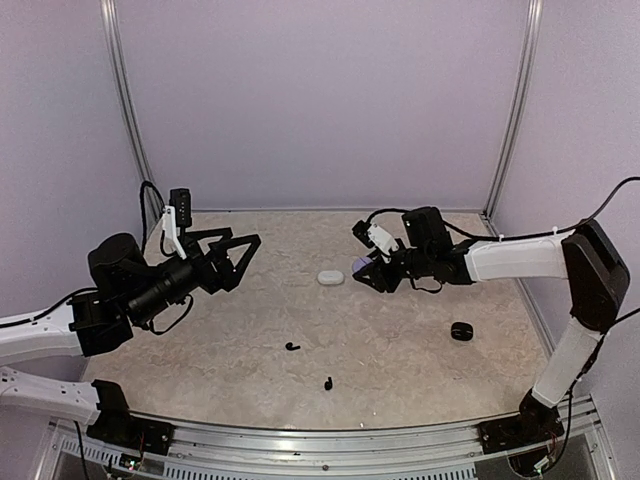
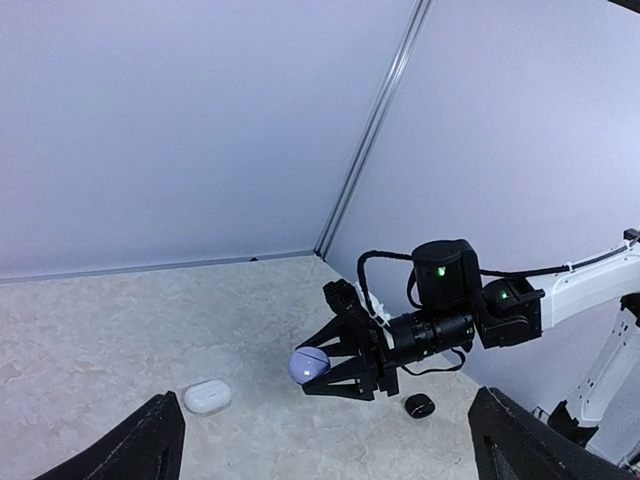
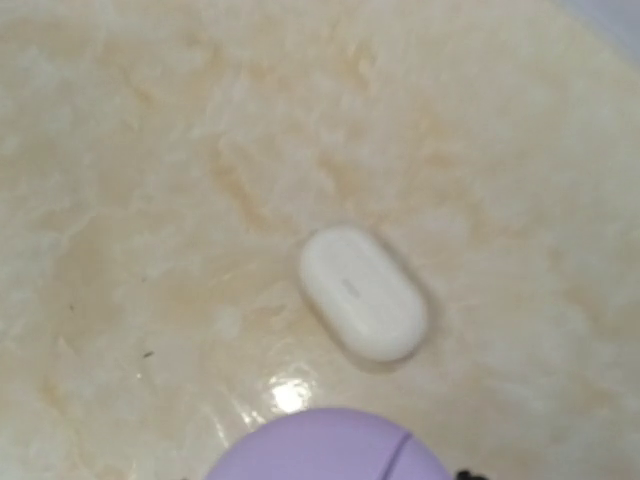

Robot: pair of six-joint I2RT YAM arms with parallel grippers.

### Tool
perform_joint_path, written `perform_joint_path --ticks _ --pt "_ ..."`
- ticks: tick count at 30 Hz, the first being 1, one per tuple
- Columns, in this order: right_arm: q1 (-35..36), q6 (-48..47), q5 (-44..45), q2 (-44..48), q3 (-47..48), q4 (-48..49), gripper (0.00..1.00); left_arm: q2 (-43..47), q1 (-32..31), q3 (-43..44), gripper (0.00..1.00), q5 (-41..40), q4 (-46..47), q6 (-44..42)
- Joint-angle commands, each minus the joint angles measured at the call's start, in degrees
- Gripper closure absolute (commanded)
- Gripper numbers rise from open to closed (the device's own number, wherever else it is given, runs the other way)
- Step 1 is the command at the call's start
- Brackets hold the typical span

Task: Insert the wireless bluetooth earbuds into the charging case
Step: Place the charging case with the earbuds at the center of the board.

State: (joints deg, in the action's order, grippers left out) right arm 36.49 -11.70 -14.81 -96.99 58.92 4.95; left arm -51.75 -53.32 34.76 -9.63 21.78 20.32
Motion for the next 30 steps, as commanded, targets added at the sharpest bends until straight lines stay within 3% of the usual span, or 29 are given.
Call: perform_joint_path --ticks 1,20,30 --pt "-1.0 3.72 -3.31 -5.43 4.91 0.86 0.63 0.48 0.45 0.24 0.01 -4.11 -2.88 0.63" --pt "-4.16 4.59 -6.51 -22.81 13.61 -0.27 0.59 0.77 0.83 -0.88 0.01 -3.9 -3.3 -0.28" --pt "-4.15 4.45 -5.86 -23.18 14.96 -0.67 0.3 1.62 0.86 -1.38 0.01 -3.82 -4.4 -0.51"
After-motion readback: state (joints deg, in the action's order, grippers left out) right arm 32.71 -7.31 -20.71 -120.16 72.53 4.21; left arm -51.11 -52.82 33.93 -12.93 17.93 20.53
